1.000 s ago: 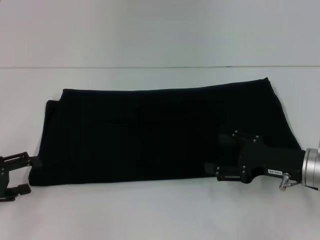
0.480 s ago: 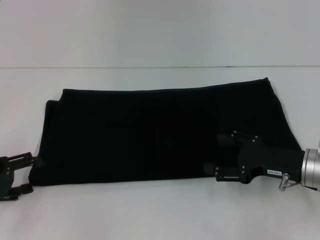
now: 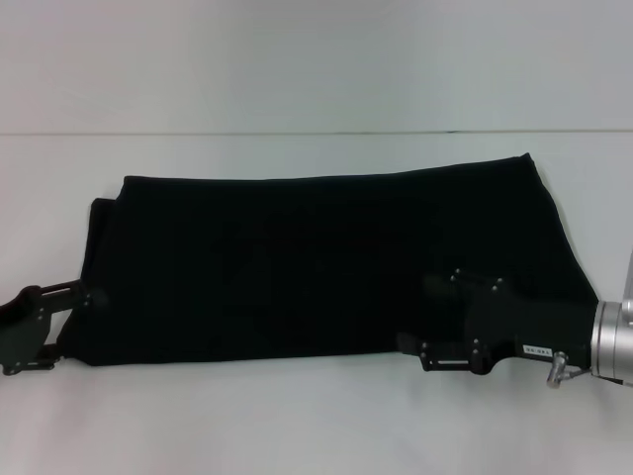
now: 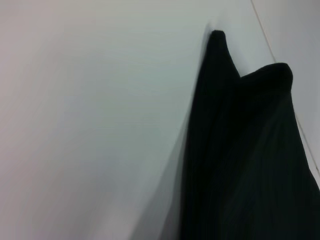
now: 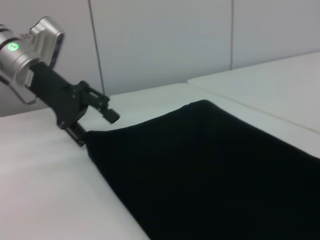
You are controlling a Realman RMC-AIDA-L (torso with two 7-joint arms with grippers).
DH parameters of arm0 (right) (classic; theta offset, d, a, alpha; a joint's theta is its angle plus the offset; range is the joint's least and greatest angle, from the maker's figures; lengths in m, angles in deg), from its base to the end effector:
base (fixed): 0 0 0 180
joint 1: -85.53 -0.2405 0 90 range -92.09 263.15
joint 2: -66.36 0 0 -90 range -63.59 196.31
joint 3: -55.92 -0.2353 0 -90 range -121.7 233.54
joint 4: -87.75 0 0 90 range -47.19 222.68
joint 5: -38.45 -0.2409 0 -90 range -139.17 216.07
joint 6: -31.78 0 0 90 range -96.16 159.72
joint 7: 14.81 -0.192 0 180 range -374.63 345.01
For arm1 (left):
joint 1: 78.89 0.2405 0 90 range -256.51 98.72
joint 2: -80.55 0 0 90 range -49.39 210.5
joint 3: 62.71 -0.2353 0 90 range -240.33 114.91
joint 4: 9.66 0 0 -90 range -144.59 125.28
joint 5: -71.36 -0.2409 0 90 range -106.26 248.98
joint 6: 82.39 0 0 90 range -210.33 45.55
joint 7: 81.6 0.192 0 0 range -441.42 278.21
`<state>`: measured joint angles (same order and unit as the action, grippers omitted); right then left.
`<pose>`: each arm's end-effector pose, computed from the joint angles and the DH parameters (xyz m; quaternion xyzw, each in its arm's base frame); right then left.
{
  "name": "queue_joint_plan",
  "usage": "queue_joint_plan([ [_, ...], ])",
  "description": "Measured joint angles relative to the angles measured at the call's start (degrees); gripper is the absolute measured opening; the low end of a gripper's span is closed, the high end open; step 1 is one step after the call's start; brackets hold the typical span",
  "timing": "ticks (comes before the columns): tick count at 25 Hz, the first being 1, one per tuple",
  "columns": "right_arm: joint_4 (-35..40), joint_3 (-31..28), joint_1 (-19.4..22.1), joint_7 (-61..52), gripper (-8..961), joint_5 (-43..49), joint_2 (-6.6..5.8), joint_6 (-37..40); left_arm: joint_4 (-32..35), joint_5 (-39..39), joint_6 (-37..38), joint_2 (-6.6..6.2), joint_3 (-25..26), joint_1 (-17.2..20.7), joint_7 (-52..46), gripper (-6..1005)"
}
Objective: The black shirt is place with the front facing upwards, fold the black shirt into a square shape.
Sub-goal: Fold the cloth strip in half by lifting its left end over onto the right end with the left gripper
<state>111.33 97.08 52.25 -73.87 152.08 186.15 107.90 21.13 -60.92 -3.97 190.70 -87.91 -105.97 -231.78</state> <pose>0.2637 0.3634 -0.0892 -0.9550 0.1431 0.1960 0.1707 -0.3789 0.3515 0.0280 -0.5450 -0.7953 -0.2207 0.1476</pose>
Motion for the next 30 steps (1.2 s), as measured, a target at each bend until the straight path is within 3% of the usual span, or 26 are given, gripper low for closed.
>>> queue_joint_plan([
  [8,0.0,1.0,0.1,0.0,945,0.0,0.00,0.5,-0.6,0.1,-0.5,-0.40,-0.9,-0.5,0.7,805],
  [11,0.1,1.2,0.2,0.2,945,0.0,-0.03,0.7,-0.4,0.1,-0.3,-0.16,-1.4,-0.8,2.0,567],
  [22,0.4,3.3,0.3,0.4,944,0.1,-0.22,1.8,-0.6,0.4,-0.7,0.13,-1.5,-1.4,3.0,324],
  [27,0.6,3.0,0.7,0.3,944,0.1,-0.33,2.3,-0.6,0.5,-0.7,0.17,-1.2,-1.4,3.7,92],
  [30,0.7,2.6,0.9,0.2,944,-0.1,-0.55,2.8,-0.1,0.6,-0.8,-0.23,-0.8,-1.9,4.2,53],
])
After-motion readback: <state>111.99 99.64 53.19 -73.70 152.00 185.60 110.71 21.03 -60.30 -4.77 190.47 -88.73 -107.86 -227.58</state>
